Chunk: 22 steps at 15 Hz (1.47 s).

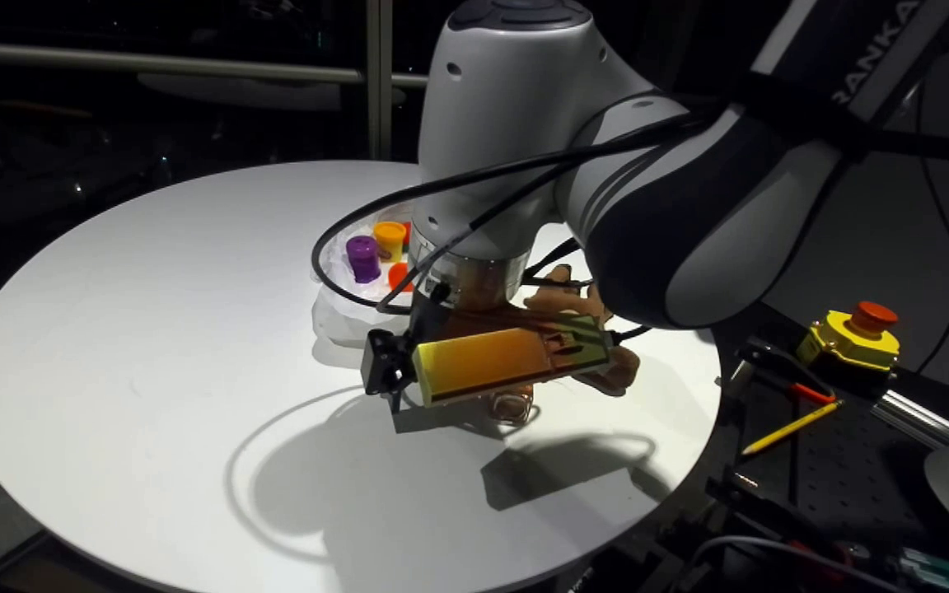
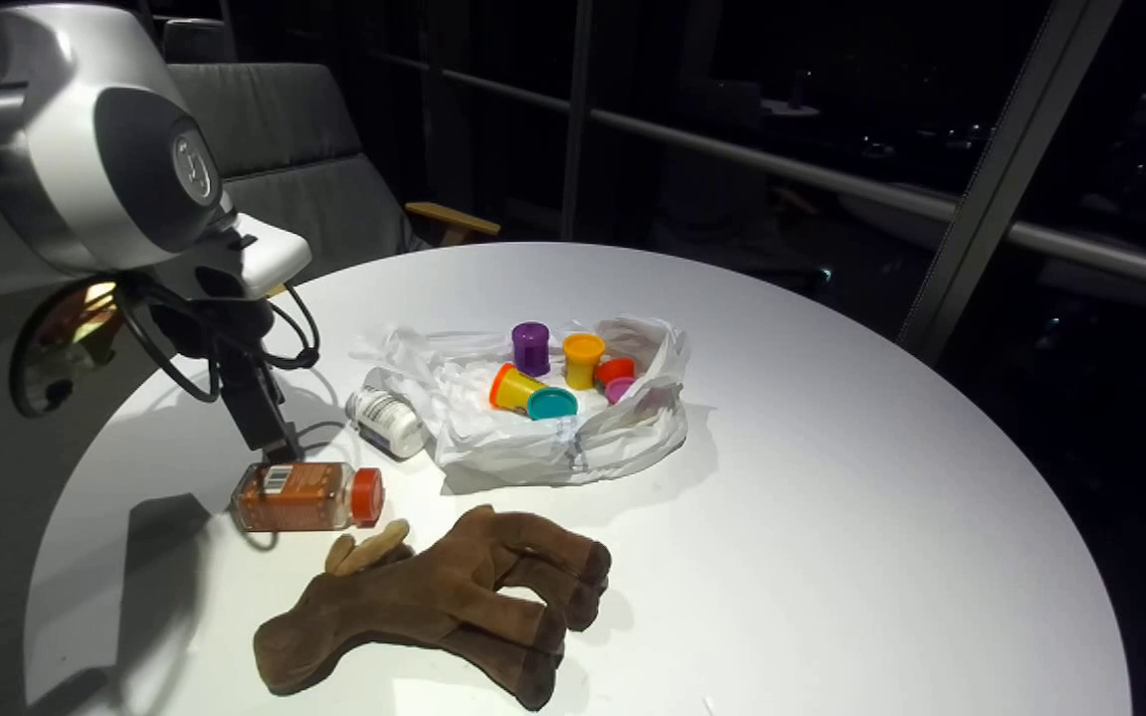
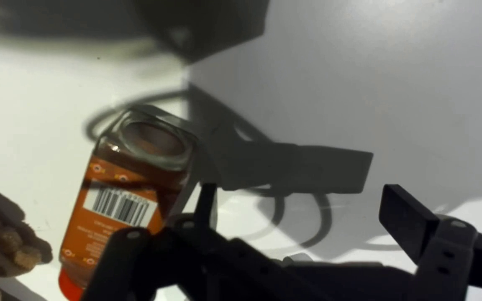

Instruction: Put all the objects in the white plastic bag

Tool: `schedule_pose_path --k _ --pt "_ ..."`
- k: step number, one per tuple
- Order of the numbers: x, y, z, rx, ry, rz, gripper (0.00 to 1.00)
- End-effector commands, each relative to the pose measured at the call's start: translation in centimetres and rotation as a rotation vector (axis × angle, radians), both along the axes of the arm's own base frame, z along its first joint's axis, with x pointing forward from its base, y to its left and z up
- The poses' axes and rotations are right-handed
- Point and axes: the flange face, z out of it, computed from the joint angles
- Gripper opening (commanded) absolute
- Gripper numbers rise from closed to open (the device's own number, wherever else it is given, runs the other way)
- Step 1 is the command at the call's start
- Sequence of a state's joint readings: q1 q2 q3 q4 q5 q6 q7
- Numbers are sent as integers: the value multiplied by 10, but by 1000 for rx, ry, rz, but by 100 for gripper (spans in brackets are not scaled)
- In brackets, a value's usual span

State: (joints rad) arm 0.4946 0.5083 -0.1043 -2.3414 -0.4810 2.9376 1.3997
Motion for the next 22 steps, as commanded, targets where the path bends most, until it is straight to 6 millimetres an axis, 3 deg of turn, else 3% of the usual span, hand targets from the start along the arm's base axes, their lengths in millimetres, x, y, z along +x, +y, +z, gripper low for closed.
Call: schedule_pose_path --k 1,4,8,14,18,22 --pt "21 1 12 -11 -58 -71 100" --pt "42 -7 15 -36 -115 -155 100" --pt "57 -14 3 -66 -132 -253 100" --pt "47 6 -13 -69 -104 -323 100" --pt "48 18 -3 -107 -155 -370 100" --pt "55 15 4 -129 -184 -456 100"
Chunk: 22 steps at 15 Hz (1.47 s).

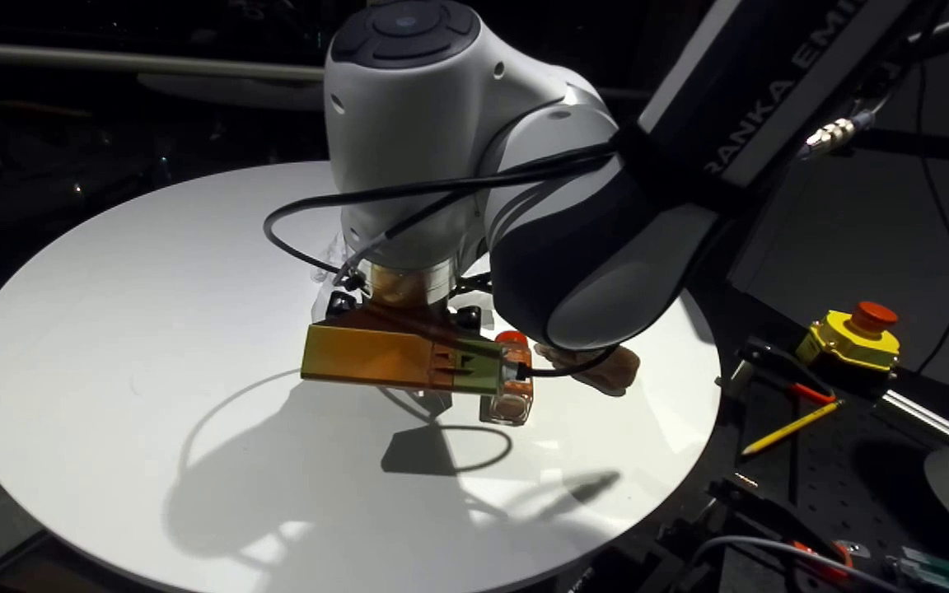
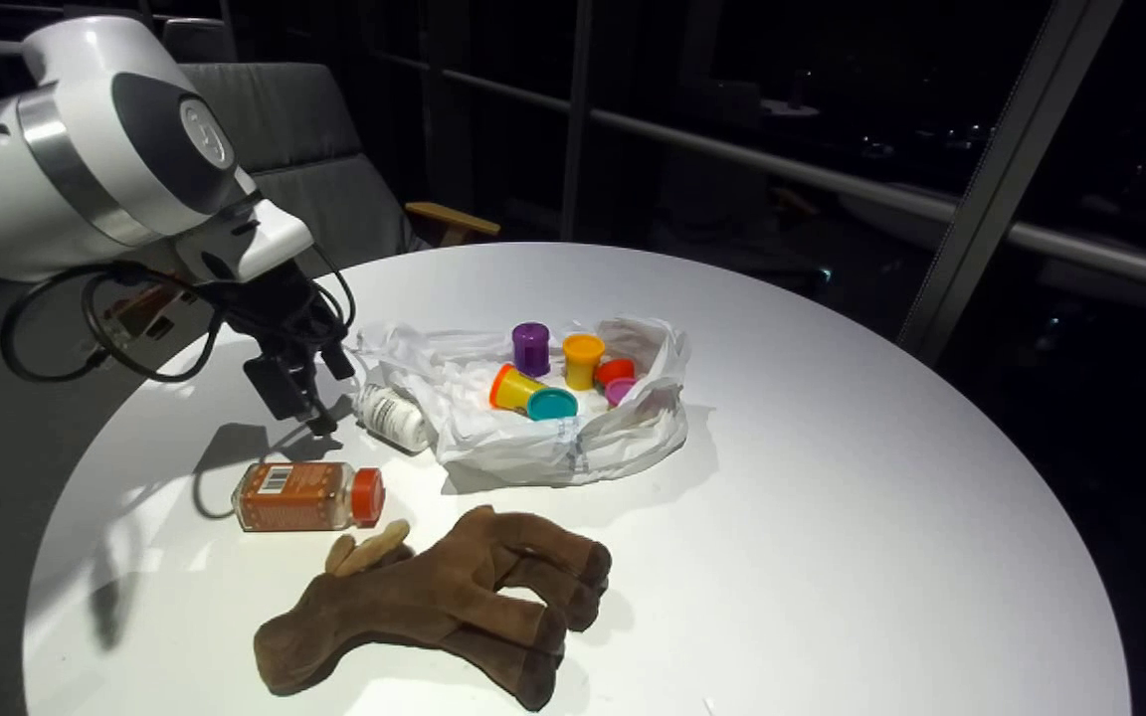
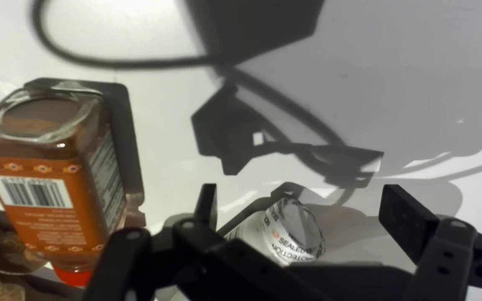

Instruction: Put all the objects in the white plastic bag

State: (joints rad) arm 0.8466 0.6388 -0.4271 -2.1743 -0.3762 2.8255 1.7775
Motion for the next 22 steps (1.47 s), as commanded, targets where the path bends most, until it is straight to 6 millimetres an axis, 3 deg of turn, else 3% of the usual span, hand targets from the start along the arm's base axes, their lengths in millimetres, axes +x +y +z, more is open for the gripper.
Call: schedule_pose_path --k 1,7,11,22 --pt "13 -5 10 -19 -38 -90 100" --pt "39 -34 21 -14 -89 -201 100" --pt "46 -46 22 17 -83 -231 100" --pt "21 -6 25 105 -42 -177 100"
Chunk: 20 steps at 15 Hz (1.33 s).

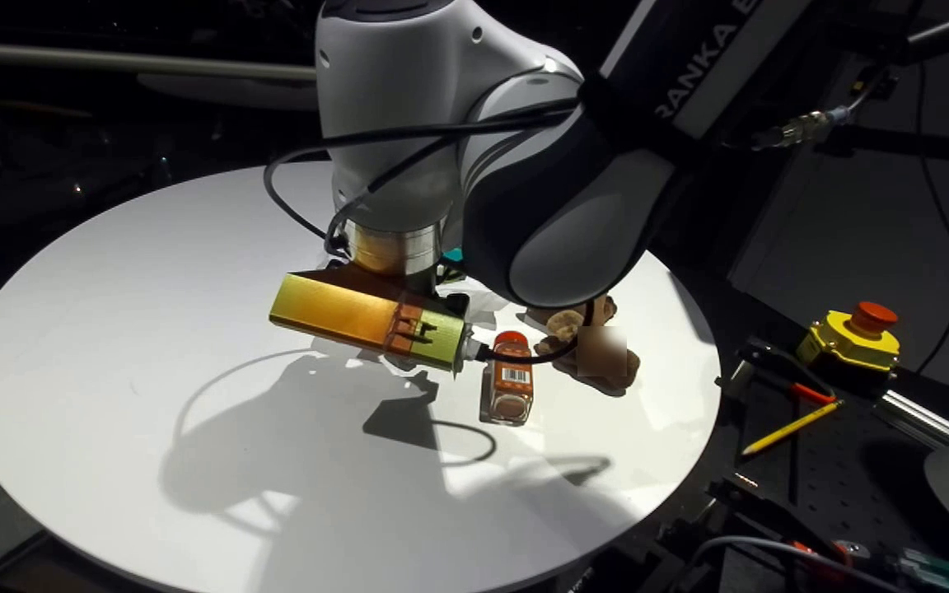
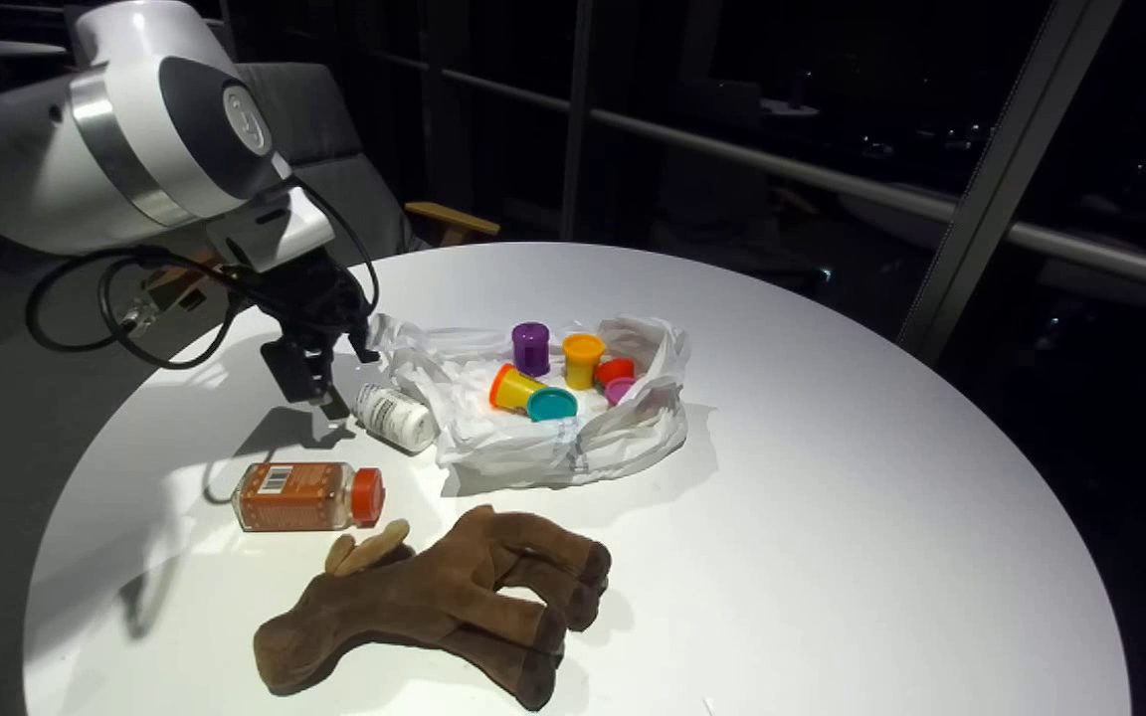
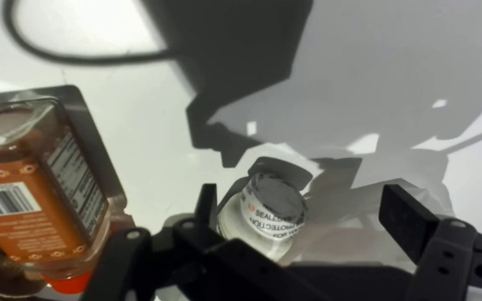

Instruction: Put all the objects in the white plastic bag

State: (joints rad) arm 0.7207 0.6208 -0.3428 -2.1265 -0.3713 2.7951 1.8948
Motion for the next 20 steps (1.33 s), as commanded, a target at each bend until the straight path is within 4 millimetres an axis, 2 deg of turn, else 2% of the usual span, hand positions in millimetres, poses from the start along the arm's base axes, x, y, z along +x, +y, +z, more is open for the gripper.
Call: schedule_pose_path --k 1,8,20 --pt "-2 4 11 28 -9 -9 100" --pt "0 -5 -3 36 11 -42 100" --pt "8 -26 -15 52 34 -99 100"
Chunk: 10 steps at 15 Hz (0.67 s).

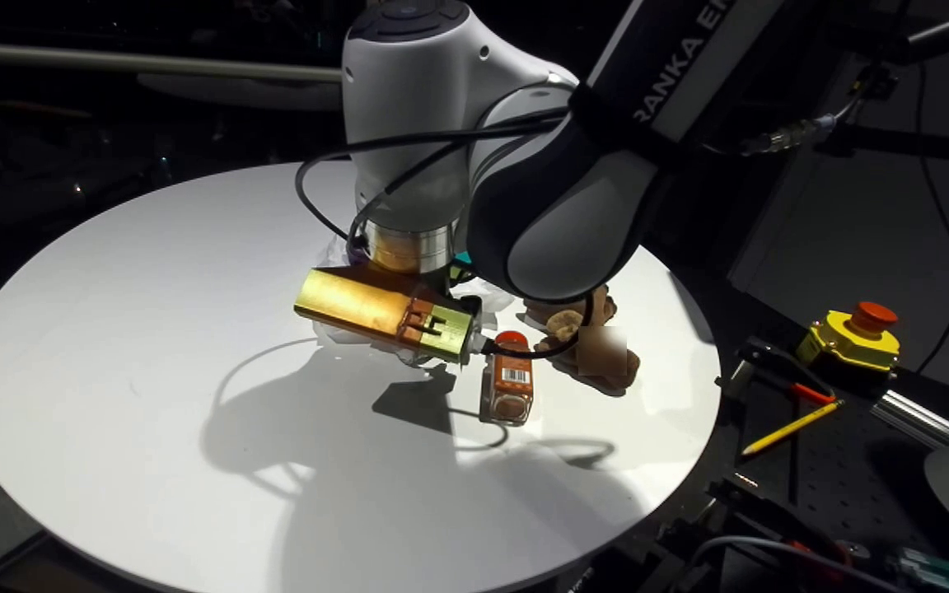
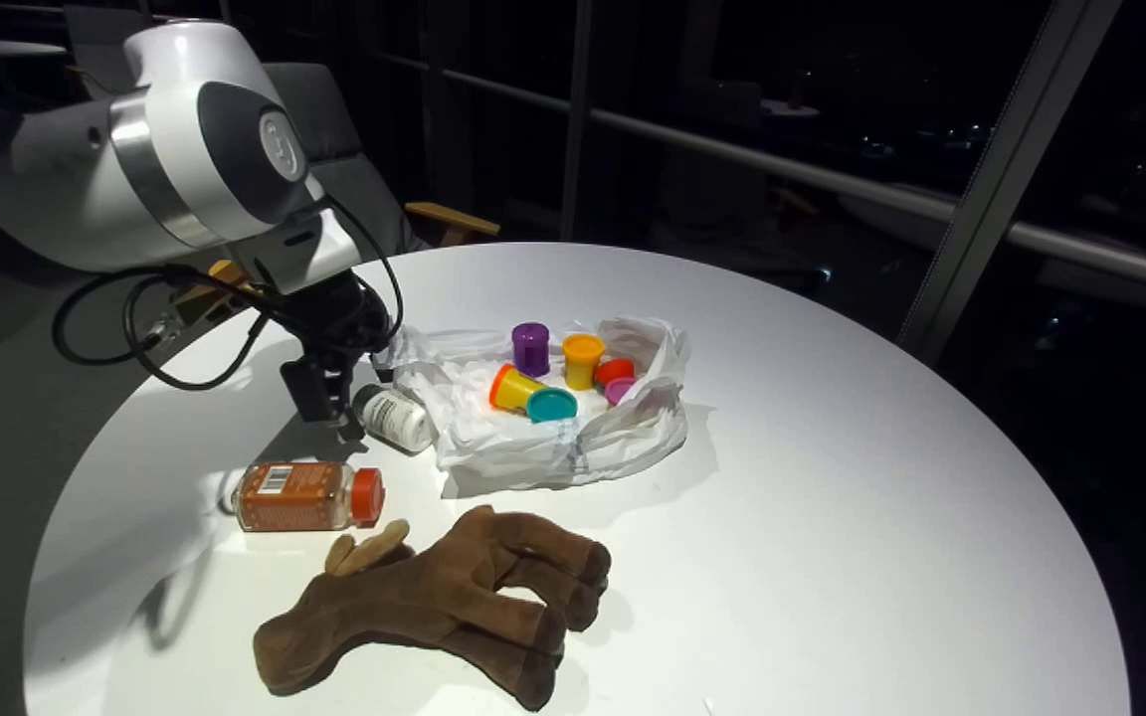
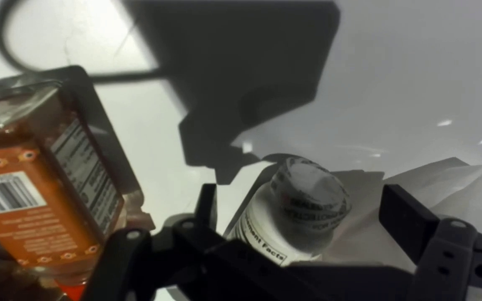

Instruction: Put all the objects in the white plastic bag

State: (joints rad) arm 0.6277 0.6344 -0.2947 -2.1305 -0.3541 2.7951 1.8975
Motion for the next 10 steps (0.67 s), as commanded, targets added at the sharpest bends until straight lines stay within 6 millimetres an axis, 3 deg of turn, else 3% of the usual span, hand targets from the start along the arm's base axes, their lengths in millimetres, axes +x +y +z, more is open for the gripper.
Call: schedule_pose_path --k 1,3,4,6,10 --pt "4 1 -3 35 5 -31 100" --pt "4 1 -4 43 9 -37 96" --pt "3 2 -5 45 9 -39 78" --pt "3 1 -5 43 10 -46 69" --pt "4 -1 -5 36 9 -49 36"
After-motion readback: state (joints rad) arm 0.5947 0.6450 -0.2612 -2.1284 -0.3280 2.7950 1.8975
